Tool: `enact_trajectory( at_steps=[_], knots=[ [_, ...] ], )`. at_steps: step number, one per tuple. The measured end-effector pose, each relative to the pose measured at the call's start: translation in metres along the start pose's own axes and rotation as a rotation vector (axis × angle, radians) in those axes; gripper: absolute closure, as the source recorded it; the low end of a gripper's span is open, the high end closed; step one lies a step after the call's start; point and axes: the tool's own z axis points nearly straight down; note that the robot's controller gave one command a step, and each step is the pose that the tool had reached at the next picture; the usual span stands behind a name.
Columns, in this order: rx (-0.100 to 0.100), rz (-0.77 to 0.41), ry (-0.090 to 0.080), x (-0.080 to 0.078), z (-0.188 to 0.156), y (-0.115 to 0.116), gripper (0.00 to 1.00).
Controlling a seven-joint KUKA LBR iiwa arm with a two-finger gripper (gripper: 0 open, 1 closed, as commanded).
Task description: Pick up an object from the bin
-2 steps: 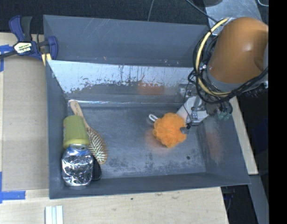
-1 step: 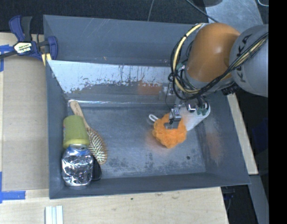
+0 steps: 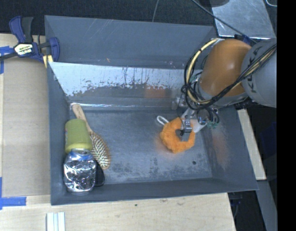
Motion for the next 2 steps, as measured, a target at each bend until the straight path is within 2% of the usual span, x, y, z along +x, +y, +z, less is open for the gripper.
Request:
enact_trajectory(
  at_steps=[1,2],
  knots=[
    [0.000,0.004,0.007,0.002,0.004,-0.002,1.00],
    [0.000,0.066,-0.007,-0.010,-0.120,0.019,1.00]
  ],
)
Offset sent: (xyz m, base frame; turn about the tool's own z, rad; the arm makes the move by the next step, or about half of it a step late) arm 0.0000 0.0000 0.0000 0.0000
